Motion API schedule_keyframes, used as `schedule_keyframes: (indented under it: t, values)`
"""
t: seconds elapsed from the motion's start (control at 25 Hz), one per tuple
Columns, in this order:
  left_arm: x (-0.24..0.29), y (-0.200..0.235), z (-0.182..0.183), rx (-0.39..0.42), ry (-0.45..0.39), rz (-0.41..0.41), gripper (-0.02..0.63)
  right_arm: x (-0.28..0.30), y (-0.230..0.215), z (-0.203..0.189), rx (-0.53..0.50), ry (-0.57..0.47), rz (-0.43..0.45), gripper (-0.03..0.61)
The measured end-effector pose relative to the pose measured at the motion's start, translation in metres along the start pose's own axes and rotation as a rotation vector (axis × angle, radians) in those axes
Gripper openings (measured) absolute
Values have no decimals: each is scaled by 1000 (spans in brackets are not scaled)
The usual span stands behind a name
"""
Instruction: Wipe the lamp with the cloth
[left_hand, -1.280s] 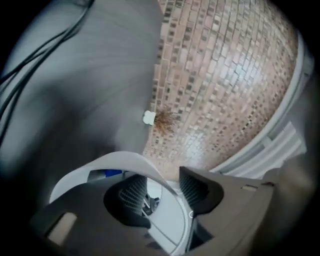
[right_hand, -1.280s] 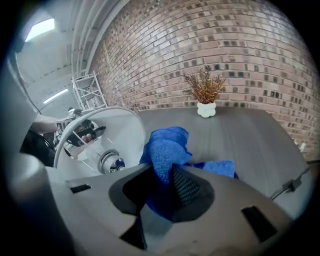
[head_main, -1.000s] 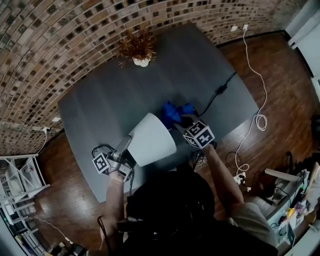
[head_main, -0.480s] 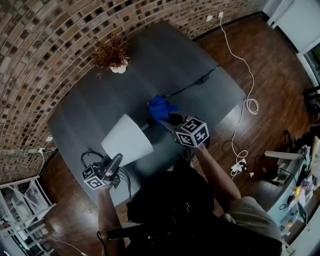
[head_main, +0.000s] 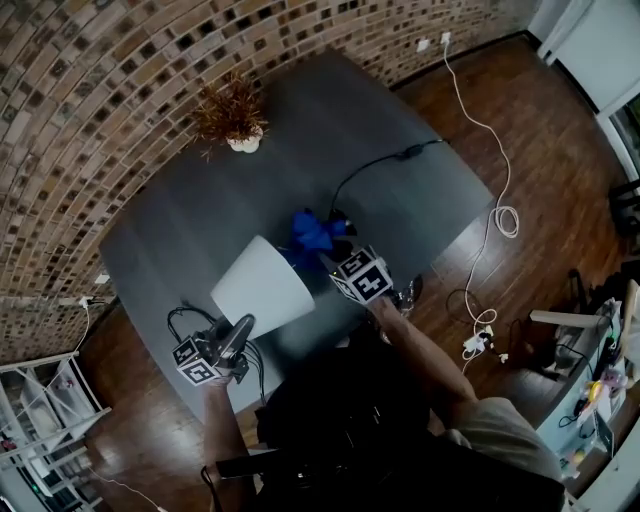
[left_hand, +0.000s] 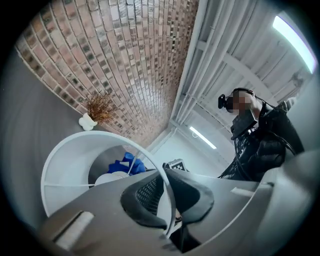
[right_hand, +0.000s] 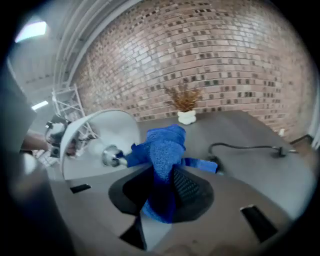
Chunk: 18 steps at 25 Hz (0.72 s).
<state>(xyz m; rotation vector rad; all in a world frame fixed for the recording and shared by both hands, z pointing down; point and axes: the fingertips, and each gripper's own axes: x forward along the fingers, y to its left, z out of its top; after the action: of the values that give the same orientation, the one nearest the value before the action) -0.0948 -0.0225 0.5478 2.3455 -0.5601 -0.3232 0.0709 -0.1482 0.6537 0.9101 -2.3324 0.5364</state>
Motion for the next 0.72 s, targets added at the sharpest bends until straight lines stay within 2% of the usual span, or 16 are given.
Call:
schedule_keyframes:
  t: [0.08,0.12,0.28,0.36,0.48,0.64,0.72]
  values:
    - [0,-2,-2,9,2,-6,17,-13,-32,-1,11,18,-102,95]
    - [-1,-3,-4,15,4,-9,17,-17,-35,4,7,7,-107,95]
    - [-3,-6,-11,45,9,-16,17,-5,8,23,-95,-18,7,95]
    - [-2,-8,-14,53,8,-12,17,6,14,13,-166,28,-6,95]
    - [0,-9,-15,61,11,-14,17,-5,-29,0,-262,100,-166,95]
    - [0,-9,-14,72,11,-5,17,-33,-70,-2,-464,144,-313,97]
    - [2,-10,-15,78,14,-4,17,-53,-96,-3,-489,168,-431,97]
